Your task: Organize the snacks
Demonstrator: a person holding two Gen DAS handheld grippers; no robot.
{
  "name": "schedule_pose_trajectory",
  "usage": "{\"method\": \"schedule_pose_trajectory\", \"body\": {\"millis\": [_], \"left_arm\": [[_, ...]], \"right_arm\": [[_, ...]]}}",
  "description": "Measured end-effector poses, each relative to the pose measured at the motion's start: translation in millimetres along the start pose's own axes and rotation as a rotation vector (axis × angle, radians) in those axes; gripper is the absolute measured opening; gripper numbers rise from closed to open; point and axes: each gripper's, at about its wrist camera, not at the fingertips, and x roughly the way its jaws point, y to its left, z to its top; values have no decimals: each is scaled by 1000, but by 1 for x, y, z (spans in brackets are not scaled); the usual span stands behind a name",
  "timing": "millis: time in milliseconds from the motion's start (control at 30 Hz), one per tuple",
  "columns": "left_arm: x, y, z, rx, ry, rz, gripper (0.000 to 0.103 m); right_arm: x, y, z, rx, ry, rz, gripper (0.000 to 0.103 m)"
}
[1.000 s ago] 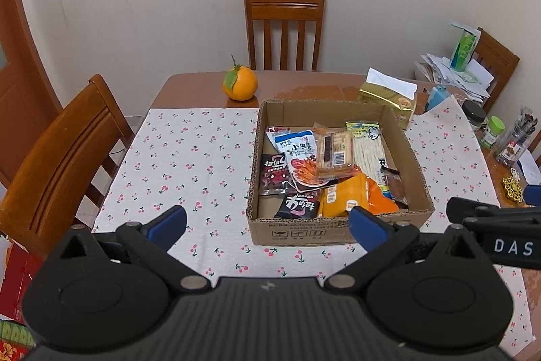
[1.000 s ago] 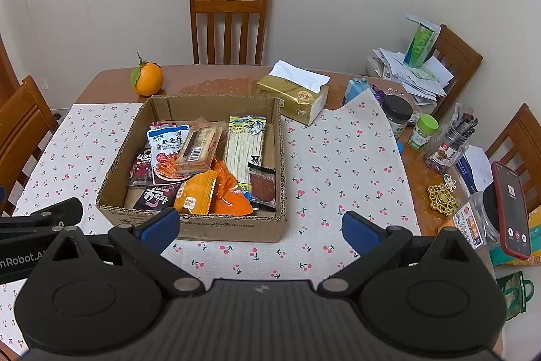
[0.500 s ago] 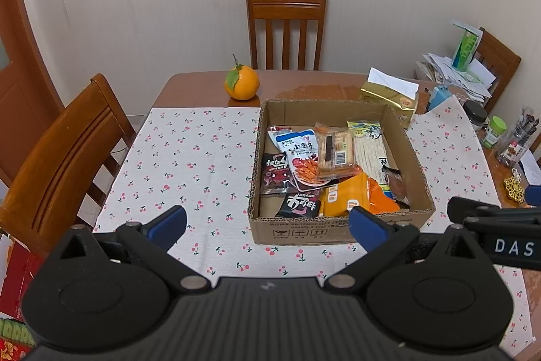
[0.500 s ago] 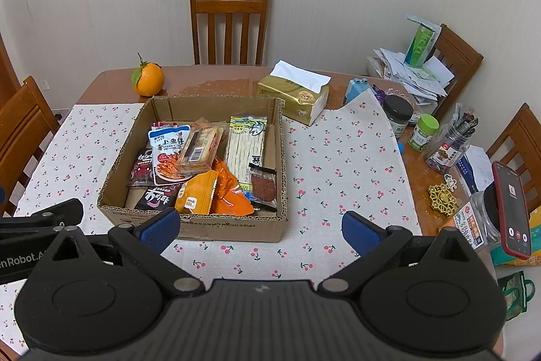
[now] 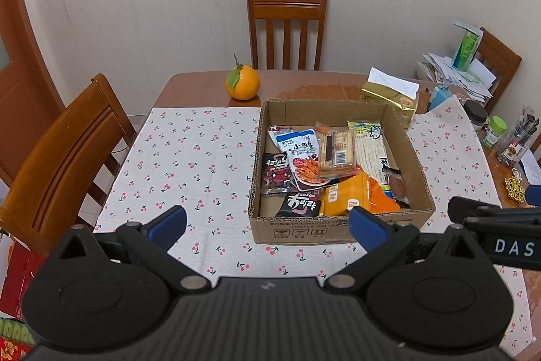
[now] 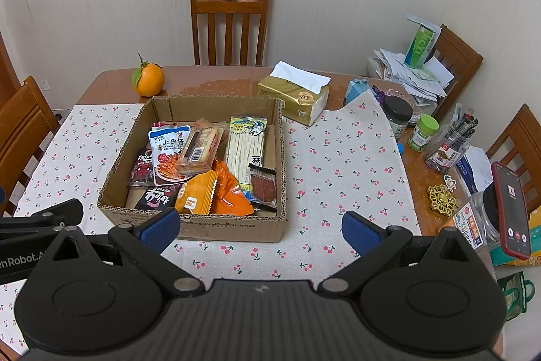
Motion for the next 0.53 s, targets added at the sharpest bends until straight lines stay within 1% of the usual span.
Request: {"method": "schedule_pose_trajectory", "body": {"millis": [533], "left_arm": [[0, -1, 0, 1, 5, 4, 102]], "right_arm": [[-2, 0, -1, 1, -2, -1, 103]]}}
